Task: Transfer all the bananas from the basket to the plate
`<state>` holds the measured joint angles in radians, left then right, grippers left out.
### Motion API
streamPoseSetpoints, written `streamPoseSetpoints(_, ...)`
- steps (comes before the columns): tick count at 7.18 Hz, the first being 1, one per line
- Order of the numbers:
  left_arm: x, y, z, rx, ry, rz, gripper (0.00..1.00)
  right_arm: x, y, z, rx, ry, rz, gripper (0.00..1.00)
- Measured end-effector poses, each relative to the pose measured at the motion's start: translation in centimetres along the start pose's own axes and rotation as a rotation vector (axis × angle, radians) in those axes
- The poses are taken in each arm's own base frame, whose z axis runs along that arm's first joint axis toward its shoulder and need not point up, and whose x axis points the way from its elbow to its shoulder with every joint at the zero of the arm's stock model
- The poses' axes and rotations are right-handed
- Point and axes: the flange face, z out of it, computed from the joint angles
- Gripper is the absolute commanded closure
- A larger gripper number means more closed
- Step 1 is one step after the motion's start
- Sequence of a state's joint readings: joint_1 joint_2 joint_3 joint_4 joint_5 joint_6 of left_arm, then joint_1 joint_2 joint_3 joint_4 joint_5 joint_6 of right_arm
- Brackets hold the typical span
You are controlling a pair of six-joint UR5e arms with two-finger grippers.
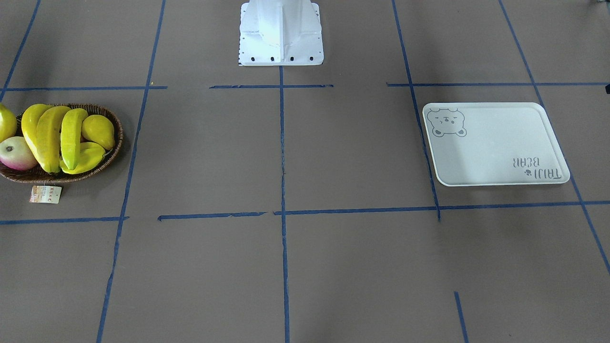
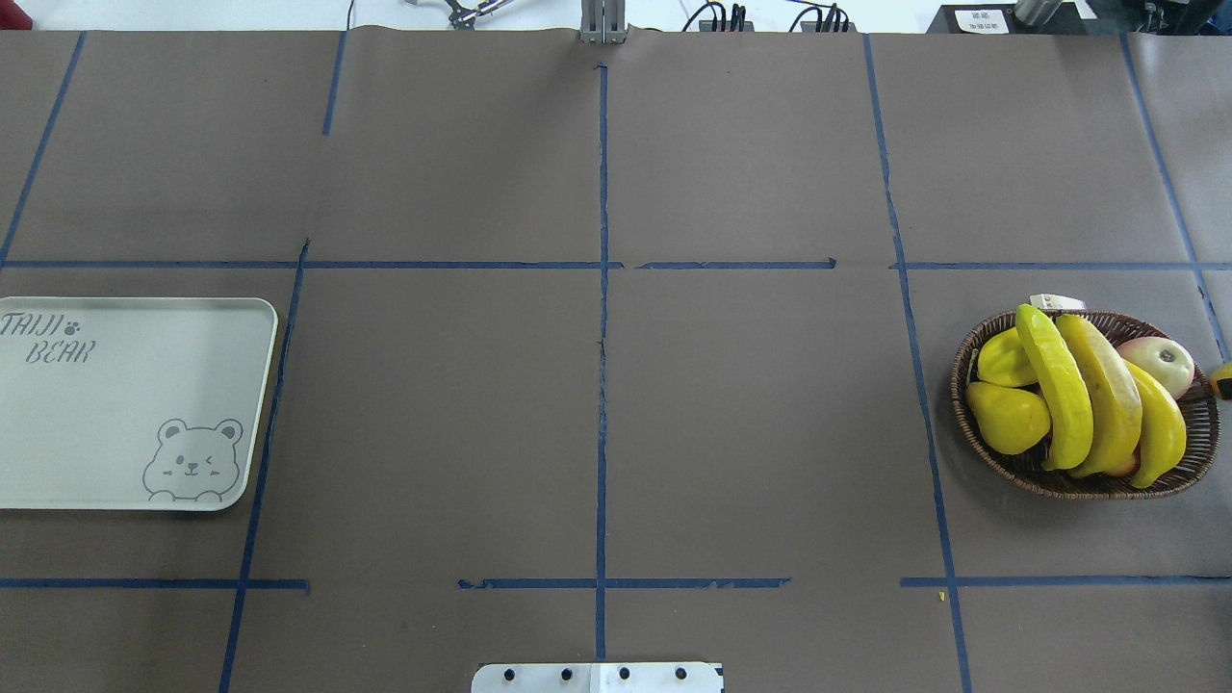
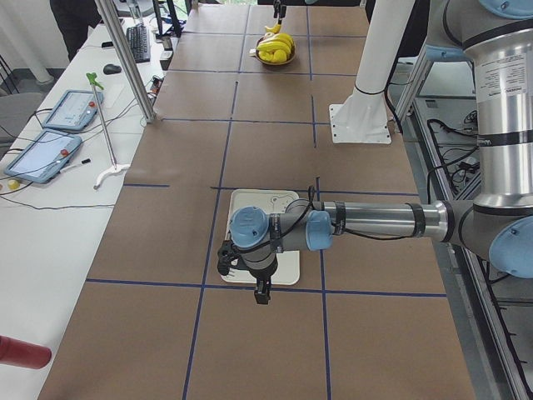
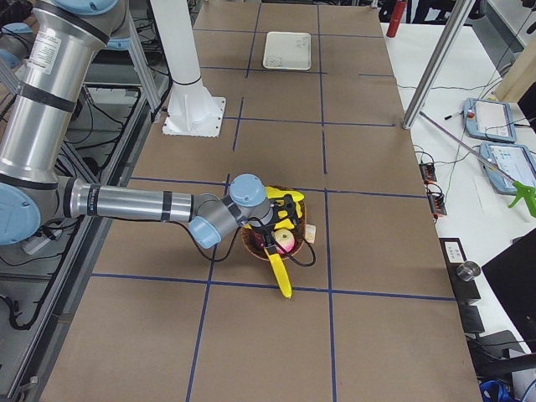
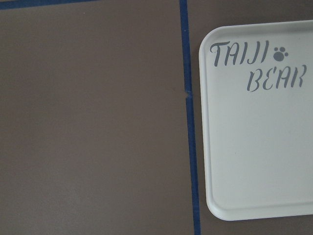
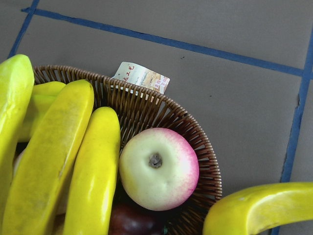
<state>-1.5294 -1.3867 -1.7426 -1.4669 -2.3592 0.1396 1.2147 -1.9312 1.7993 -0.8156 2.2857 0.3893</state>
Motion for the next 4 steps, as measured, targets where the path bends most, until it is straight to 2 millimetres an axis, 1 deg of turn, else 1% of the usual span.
streamPoseSetpoints(3,0.01,-0.01,-0.01,0.001,0.001,0.001,0.0,0.17,0.24,0.21,-0.002,0.013,0.0,0.01)
streamPoseSetpoints(4,0.02,-0.01,-0.01,0.001,0.002,0.001,0.0,0.82,0.78,0.4,-0.005,0.04,0.01,0.02)
